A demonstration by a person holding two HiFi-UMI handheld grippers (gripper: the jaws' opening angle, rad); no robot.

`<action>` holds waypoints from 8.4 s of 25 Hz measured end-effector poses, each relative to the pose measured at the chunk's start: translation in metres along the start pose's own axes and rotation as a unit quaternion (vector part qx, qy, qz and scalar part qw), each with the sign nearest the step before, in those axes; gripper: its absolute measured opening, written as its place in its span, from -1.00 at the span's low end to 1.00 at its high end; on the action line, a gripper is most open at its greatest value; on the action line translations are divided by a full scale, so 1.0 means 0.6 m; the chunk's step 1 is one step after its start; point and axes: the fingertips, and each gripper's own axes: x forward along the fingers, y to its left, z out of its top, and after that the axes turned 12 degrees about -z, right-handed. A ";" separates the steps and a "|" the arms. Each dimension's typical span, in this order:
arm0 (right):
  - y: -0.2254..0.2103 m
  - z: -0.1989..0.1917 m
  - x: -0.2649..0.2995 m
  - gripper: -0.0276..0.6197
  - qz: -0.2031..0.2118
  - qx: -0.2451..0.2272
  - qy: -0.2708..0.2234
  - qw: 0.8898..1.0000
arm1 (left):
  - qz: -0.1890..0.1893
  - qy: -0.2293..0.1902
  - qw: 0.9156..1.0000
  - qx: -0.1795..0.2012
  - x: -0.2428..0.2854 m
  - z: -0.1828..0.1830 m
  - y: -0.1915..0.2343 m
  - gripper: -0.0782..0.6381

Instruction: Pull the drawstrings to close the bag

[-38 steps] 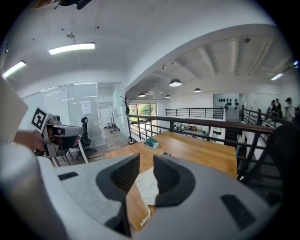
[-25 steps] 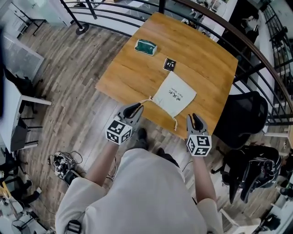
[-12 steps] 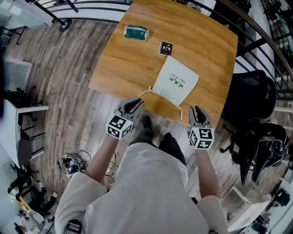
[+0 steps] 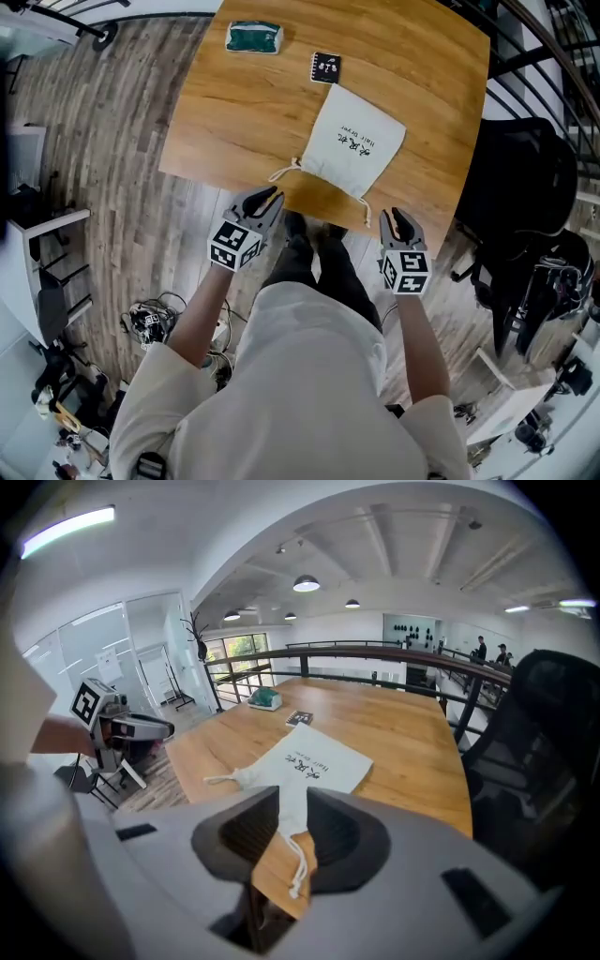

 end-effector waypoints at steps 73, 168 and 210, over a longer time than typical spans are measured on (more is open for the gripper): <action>-0.130 -0.004 0.083 -0.89 -0.162 -0.087 -0.019 0.983 | 0.175 0.063 0.979 0.083 0.047 0.058 0.096 -0.78; -0.486 0.338 -0.206 -0.89 -0.416 -0.042 -0.214 0.883 | 0.243 -0.204 0.926 0.203 -0.122 0.451 -0.161 -0.78; -0.469 0.366 -0.196 -0.89 -0.385 -0.042 -0.247 0.888 | 0.230 -0.207 0.938 0.155 -0.102 0.470 -0.111 -0.78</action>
